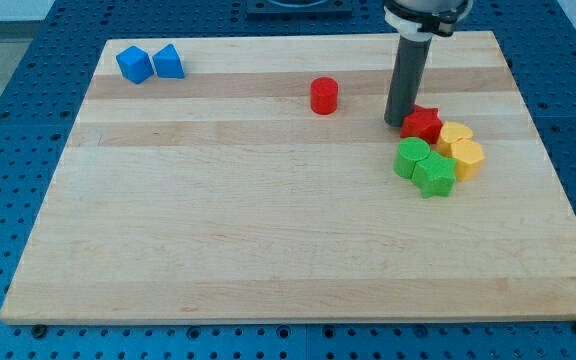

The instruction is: Slightly move the red circle diagonally above left to the red star

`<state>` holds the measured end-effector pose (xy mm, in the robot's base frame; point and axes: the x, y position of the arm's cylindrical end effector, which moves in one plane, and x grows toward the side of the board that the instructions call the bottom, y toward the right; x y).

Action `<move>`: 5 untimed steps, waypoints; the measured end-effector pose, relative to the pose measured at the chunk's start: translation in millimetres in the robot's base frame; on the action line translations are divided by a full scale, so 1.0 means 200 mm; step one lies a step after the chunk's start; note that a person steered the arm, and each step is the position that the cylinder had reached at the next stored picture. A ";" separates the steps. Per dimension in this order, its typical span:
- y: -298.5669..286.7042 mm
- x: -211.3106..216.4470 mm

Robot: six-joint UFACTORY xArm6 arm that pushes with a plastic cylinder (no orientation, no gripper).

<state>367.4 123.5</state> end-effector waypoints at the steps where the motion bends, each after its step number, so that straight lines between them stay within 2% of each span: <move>1: 0.00 -0.15; 2: -0.01 -0.33; 3: -0.13 -0.43; 5: -0.53 -0.42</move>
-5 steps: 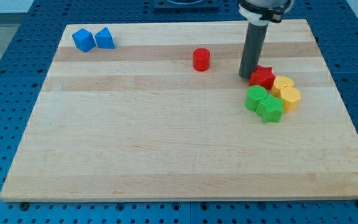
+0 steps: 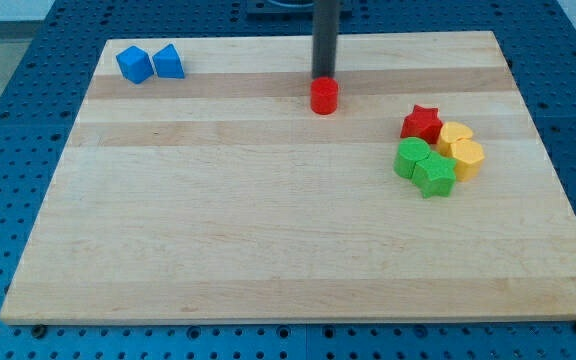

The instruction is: Slightly move the red circle diagonally above left to the red star

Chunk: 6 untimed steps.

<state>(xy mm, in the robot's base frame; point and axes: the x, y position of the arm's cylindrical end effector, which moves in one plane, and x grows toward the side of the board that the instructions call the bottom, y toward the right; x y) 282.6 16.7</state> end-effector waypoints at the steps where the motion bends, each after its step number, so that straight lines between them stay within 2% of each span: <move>1: -0.13 0.07; 3: -0.10 0.17; 6: 0.09 0.05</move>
